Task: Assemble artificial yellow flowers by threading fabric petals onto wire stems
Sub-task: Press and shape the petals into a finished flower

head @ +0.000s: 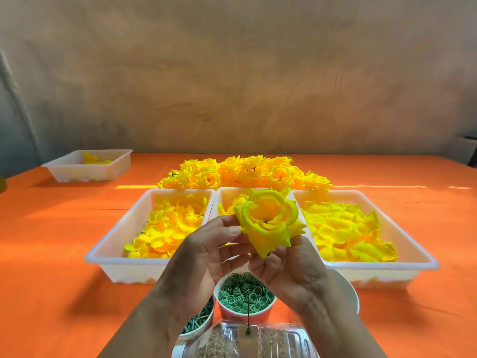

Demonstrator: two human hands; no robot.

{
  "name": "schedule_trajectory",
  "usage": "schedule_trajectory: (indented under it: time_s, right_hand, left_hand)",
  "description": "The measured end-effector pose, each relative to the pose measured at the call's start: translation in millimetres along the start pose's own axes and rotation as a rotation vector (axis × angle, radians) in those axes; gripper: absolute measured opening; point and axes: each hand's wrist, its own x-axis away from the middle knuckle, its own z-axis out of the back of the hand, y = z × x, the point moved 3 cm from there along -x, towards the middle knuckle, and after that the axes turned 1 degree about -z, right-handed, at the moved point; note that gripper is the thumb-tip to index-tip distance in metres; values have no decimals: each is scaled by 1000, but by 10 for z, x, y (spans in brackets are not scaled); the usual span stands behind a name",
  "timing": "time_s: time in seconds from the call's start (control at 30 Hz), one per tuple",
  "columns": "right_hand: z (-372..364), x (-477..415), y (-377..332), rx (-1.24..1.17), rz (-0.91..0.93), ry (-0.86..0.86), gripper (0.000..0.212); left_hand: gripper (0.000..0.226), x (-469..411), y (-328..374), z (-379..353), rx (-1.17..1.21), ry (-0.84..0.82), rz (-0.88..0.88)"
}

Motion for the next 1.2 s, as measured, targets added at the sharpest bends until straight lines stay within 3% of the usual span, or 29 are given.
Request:
schedule_trajectory:
  time_s: [0.07,0.13,0.2,0.4,0.57,0.7,0.9,1.2]
  right_hand:
    - [47,-16,24,-1,8,5,24]
    - [93,-18,49,28,20,1,18]
    - [140,-15,73,57,25,-22,20]
    - [219,23,46,212,8,-142,26]
    - [215,66,-8,283,24,-139,23]
    - [210,59,-36,290,60,-156,45]
    - [237,37,-1,332,70,-205,44]
    - [285,32,4,303,56,-180,55]
  left_hand:
    - [28,-12,-11,-32,-1,65,9]
    - [33,-27,-34,-50,-9,128,24]
    - [38,-34,-42,-55,-2,168,38]
    - [17,-67,-56,64,52,247,74]
    - [40,-11,-63,82,118,199,82]
    - [58,27,-127,80,193,162,146]
    - [52,62,-178,24,105,115,157]
    - [68,11,-253,74,135,179,142]
